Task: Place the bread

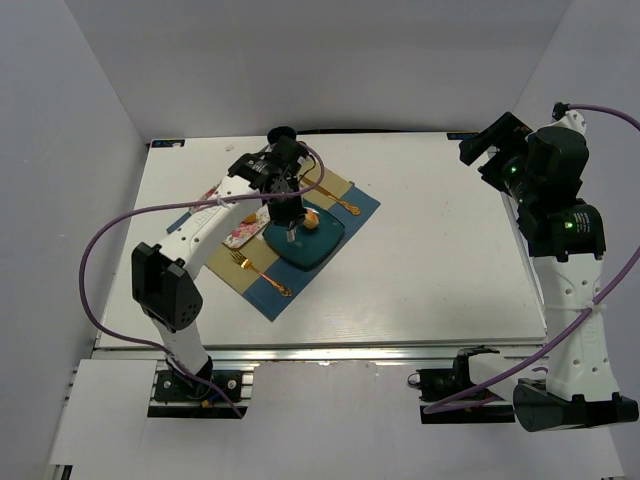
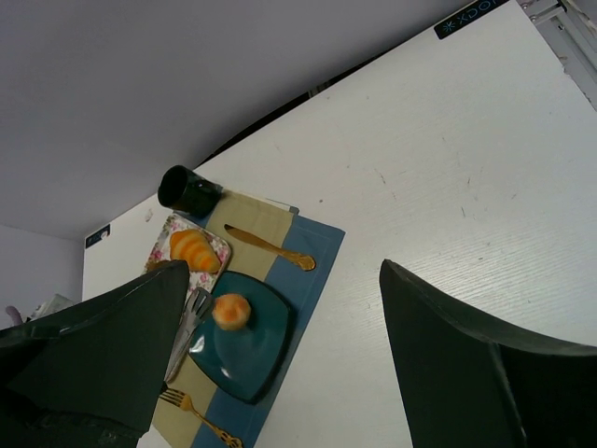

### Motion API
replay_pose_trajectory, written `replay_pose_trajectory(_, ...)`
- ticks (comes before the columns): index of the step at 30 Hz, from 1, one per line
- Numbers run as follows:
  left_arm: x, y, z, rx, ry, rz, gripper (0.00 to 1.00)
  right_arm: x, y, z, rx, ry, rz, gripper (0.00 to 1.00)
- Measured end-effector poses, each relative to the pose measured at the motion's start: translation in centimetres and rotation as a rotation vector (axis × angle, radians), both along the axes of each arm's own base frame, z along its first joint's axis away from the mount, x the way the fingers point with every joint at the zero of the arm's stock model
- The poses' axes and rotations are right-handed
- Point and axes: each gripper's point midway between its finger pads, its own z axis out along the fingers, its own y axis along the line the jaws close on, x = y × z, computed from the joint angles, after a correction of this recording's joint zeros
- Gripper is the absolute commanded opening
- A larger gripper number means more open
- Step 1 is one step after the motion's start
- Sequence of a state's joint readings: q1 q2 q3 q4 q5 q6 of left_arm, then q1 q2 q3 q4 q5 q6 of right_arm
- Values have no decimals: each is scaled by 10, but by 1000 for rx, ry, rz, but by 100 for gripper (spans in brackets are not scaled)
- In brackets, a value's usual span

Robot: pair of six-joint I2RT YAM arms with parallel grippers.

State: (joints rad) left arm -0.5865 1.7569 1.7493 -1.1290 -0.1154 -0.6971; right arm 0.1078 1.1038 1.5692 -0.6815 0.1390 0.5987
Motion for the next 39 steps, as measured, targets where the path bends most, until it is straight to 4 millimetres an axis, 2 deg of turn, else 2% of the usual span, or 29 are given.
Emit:
replay_pose_trajectory(11,6,-12,-12,7,-3,-18,34,0,-2,0,-5,-1,-8,89)
replay_pose_trajectory(26,5,-5,-14,46,-1,-10,34,1,-2,-4,-7,8,-7,89)
replay_pose_trajectory(32,11,18,0,129,-43,57,34,1,-1,-4,-6,8,-6,89)
replay_pose_trajectory(34,12,28,2,140,-46,97,38,1,-1,-5,-6,10,-6,89)
replay_pose_trajectory(35,13,36,3,144,-48,124,44,1,-1,-6,-6,12,-6,89)
replay_pose_trajectory(39,12,76,3,145,-41,256,49,1,-1,-10,-6,19,-4,89)
